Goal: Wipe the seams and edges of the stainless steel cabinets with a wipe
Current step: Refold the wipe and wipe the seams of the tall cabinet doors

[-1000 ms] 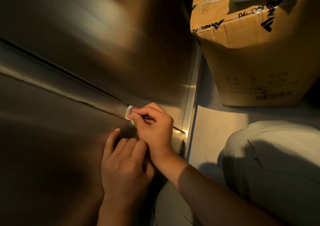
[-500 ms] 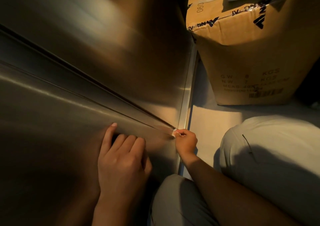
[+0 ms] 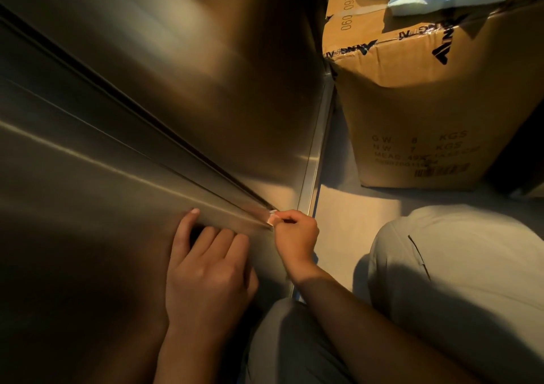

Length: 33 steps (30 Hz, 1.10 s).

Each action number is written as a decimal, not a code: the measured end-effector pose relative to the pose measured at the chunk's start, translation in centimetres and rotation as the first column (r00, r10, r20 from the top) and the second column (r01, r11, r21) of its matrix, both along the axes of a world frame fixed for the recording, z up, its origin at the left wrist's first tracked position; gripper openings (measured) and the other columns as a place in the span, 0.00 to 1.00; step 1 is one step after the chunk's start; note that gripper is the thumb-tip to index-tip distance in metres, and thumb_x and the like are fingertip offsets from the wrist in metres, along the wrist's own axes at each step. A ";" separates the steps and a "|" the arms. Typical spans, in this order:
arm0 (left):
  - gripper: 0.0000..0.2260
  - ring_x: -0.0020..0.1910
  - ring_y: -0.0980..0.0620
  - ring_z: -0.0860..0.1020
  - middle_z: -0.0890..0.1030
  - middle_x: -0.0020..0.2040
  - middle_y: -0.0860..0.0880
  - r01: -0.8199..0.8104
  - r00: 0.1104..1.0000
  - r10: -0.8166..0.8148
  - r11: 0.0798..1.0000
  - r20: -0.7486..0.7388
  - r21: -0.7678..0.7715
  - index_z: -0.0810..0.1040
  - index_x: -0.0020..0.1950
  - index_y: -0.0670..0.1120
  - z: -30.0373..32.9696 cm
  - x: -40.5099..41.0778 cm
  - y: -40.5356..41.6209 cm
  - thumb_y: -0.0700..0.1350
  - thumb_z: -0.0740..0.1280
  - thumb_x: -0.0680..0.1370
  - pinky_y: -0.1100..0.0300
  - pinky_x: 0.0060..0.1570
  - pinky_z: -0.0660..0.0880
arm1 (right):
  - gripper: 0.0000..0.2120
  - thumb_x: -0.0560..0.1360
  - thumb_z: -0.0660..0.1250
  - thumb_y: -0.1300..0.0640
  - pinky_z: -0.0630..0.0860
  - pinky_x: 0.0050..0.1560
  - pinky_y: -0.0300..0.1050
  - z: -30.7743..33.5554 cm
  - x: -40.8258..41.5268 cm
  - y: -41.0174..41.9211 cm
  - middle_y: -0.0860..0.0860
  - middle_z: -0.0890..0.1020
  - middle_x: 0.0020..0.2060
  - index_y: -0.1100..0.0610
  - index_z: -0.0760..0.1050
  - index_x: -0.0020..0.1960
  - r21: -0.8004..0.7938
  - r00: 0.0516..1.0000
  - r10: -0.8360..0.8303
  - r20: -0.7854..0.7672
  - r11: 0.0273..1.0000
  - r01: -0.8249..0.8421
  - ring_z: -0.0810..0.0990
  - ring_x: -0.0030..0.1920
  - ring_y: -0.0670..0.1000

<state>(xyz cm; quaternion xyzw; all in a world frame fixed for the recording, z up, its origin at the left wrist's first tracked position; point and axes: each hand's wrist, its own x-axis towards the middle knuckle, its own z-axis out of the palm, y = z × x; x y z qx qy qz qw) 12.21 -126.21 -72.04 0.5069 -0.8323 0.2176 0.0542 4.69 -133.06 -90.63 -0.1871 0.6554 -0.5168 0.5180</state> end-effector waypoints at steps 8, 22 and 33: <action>0.06 0.38 0.47 0.78 0.78 0.36 0.48 0.000 0.998 0.002 1.000 -0.067 0.028 0.78 0.38 0.46 0.3 -0.3 -0.1 0.37 0.68 0.72 0.50 0.75 0.63 | 0.04 0.73 0.77 0.66 0.82 0.48 0.39 12.4 -0.8 -0.2 0.49 0.85 0.42 0.60 0.87 0.46 -0.466 0.994 0.062 0.090 0.885 -0.013 0.84 0.44 0.44; 0.07 0.61 0.45 0.79 0.86 0.51 0.44 0.061 0.995 -0.063 0.998 -0.073 -0.024 0.86 0.42 0.43 6.3 1.0 2.0 0.40 0.68 0.75 0.46 0.75 0.65 | 0.05 0.70 0.78 0.71 0.83 0.52 0.44 17.5 -4.0 -1.4 0.55 0.87 0.48 0.67 0.85 0.44 -0.790 0.916 0.390 0.093 0.589 -0.170 0.87 0.50 0.49; 0.14 0.75 0.43 0.72 0.79 0.70 0.46 -0.077 0.982 0.086 0.995 0.170 -0.060 0.86 0.57 0.46 4.8 0.3 1.3 0.47 0.61 0.83 0.38 0.78 0.58 | 0.08 0.70 0.74 0.75 0.81 0.46 0.42 10.2 -1.8 -0.7 0.52 0.83 0.40 0.64 0.80 0.38 -0.662 0.983 0.183 0.022 0.739 -0.123 0.83 0.44 0.50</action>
